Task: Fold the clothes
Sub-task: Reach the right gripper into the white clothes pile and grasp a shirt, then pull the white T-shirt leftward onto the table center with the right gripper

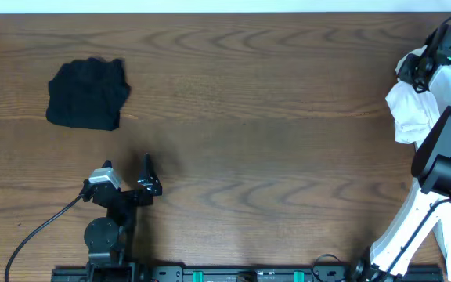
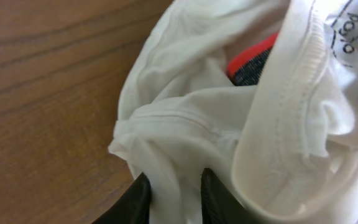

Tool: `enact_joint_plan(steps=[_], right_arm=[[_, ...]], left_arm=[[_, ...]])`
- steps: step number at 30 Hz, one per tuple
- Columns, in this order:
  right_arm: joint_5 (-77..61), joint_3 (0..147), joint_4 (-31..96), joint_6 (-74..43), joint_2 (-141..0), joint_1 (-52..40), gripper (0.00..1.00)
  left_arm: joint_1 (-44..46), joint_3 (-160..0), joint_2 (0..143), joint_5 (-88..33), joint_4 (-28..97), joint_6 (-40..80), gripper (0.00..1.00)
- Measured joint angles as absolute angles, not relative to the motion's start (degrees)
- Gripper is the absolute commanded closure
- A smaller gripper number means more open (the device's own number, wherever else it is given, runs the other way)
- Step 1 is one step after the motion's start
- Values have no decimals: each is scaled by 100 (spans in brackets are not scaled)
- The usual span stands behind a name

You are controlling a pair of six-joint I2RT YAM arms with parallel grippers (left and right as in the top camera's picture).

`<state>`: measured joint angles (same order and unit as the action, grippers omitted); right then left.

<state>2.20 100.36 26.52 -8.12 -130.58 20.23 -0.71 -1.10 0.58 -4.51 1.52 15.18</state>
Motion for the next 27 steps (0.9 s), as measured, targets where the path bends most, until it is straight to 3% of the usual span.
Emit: enact_joint_plan(steps=[2, 14, 27], right_arm=[[189, 10036, 2652, -825, -13061, 2021, 99], [-563, 10036, 2635, -869, -12921, 2018, 99], [-1070, 10073, 3854, -803, -11030, 1887, 99]], left_arm=[[-71, -110, 58, -451, 150, 1516, 2], [-71, -110, 58, -451, 150, 1518, 2], [-71, -110, 58, -451, 150, 1518, 2]])
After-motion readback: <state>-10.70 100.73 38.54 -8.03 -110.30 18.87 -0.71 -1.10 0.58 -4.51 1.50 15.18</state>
